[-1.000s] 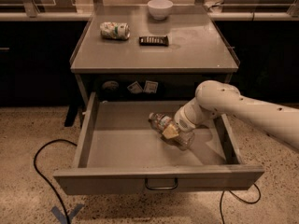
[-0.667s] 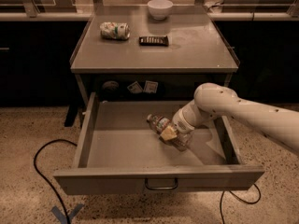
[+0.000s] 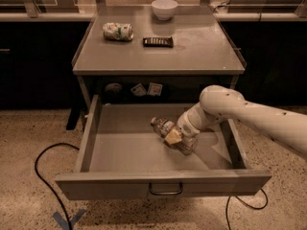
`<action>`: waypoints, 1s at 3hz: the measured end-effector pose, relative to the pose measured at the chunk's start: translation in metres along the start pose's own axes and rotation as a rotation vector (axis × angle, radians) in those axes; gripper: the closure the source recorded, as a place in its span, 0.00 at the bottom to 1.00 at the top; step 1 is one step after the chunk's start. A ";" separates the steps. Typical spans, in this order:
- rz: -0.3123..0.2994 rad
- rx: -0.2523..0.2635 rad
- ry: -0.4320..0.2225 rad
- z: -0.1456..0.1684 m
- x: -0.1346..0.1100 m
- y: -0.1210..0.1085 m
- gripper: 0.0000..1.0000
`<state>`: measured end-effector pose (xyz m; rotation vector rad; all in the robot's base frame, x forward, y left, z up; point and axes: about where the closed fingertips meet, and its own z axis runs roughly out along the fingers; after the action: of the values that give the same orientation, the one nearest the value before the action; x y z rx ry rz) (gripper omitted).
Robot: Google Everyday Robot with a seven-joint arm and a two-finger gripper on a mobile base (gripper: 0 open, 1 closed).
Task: Place water bottle into top drawer
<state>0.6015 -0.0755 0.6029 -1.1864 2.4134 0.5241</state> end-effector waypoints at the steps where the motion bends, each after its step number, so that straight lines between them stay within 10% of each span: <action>1: 0.000 0.000 0.000 0.000 0.000 0.000 0.36; 3: 0.000 0.000 0.000 0.000 0.000 0.000 0.00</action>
Offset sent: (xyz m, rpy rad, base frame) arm 0.0000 0.0000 0.0000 0.0000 0.0000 0.0000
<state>0.6014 -0.0754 0.6027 -1.1866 2.4135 0.5243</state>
